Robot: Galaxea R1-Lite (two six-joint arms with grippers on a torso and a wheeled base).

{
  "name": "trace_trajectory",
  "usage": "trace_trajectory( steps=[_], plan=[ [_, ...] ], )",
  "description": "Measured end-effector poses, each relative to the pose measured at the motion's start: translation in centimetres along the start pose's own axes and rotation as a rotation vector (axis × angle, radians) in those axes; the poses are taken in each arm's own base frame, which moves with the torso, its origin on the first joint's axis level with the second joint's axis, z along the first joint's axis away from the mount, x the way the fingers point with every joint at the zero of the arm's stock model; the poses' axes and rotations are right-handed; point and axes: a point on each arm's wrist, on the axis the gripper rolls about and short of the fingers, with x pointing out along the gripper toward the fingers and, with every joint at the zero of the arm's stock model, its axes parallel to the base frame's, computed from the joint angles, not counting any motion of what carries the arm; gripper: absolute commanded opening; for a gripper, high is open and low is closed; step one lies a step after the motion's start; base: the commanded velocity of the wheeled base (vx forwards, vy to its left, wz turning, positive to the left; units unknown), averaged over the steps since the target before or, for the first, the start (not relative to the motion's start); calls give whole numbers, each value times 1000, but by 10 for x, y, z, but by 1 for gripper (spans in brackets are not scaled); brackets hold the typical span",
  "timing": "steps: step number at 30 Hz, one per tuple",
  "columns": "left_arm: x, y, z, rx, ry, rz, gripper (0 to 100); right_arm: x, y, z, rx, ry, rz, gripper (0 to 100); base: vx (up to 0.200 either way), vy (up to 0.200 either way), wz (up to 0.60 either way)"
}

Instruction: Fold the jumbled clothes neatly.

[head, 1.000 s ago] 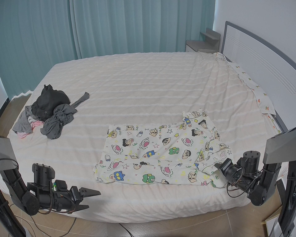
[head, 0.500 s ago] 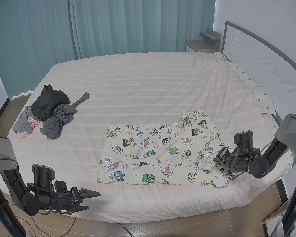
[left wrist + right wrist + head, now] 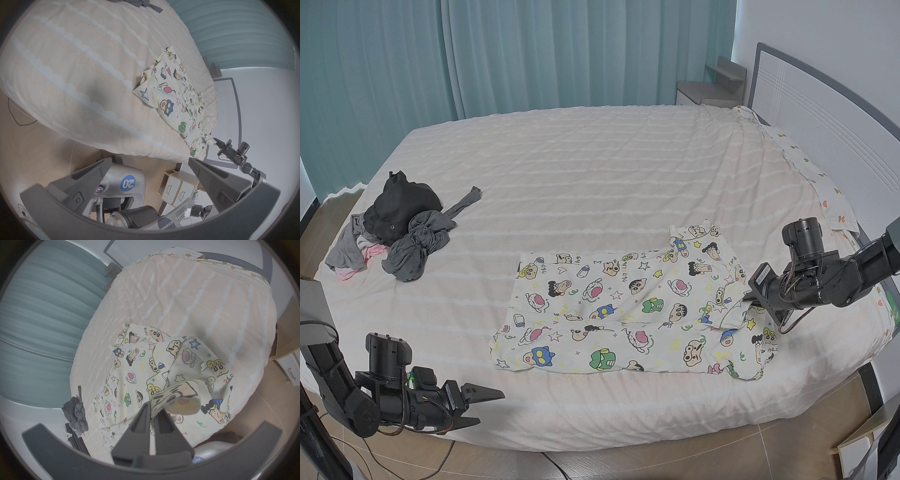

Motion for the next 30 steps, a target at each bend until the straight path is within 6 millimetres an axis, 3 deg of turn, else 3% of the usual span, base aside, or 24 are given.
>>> trace_trajectory(
  steps=[7,21,30],
  plan=[
    [0,0,0,2,0,0,100,-9,-1,-6,-15,78,-47,0,0,0,0],
    [0,1,-1,-1,3,3,100,-6,-23,-44,-50,181,-129,0,0,0,0],
    [0,1,-1,-3,6,4,100,0,-35,-57,-51,193,-136,0,0,0,0]
  ],
)
